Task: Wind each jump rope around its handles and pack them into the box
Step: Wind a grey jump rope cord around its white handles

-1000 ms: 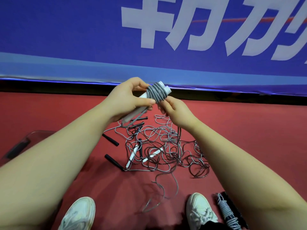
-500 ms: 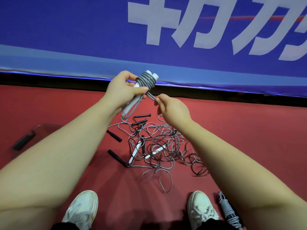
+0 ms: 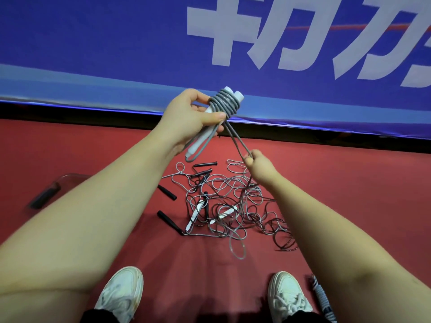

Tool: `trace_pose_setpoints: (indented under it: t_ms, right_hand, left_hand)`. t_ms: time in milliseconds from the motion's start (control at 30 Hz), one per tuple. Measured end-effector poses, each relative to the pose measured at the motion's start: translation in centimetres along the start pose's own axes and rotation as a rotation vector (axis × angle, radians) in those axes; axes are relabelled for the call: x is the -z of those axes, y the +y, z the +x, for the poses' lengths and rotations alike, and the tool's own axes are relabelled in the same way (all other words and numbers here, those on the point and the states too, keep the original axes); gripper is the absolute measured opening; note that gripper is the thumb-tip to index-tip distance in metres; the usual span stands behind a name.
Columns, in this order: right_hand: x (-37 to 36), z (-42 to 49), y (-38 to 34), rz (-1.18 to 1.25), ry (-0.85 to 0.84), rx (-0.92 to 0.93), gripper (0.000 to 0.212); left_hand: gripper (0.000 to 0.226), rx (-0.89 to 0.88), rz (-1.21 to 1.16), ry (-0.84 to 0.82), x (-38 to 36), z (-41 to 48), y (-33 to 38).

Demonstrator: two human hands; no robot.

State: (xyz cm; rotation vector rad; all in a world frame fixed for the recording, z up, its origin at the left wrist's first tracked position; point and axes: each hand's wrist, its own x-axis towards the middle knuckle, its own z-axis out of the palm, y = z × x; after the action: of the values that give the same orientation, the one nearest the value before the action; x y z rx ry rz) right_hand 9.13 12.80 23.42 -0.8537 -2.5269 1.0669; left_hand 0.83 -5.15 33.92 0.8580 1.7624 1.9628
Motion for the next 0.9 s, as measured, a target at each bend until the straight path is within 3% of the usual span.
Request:
trace_pose_setpoints:
  t_ms: [100,233,300,400,467,533,600,667,767,900]
  right_hand:
    - [-0.9,-0.1,2.1,-0.084,0.054,0.033,0.024]
    - [-0.4,-0.8,6.7,-0.247,0.128,-0.025,0.015]
    - [-0.5,-1.1,8.2,-0.349,0.011,-0.054,0.023]
    - [-1.3,-0.8,8.8,-0.719,-0.192,-0.13,0.042]
    - [-1.9,-0.9,8.5,-0.806,-0.317,-0.124,0.054]
    - [-1.7,-1.0,7.6,-0.578,-0.469,-0.157,0.061]
    - [-0.3,-1.6,5.1,-0.01,-0.617,-0.226,0.079]
    - [1.2,-1.8,2.1,0.306,-0.553,-0.105,0.08]
    - [2.2,-2.1,-2.4,0.472,-0.431,0.186,0.061]
    - [0.9,-3.0,-5.7,0.675,-0.344,0.273,0.015]
  left_hand:
    - [0.024,0.009,-0.02,0.029,0.0,0.1,0.3]
    - [0.024,-0.076,-0.224,0.178,2.3,1.1,2.6]
    - [0.024,-0.098,-0.172,0.176,2.7,1.1,2.7]
    - [0.025,0.001,-0.129,0.125,1.2,0.7,1.3]
    - [0.025,0.047,-0.109,0.076,0.3,0.5,0.8]
    - [0.025,0.054,-0.095,0.036,-0.1,0.6,0.9]
    - [0.025,0.053,-0.075,0.014,-0.5,0.5,1.1]
    - [0.025,0.054,-0.027,-0.002,-0.8,0.4,0.9]
    - [0.026,0.045,0.046,-0.003,-0.9,0.3,0.5]
    - [0.026,0.02,0.077,0.048,0.0,0.2,1.0]
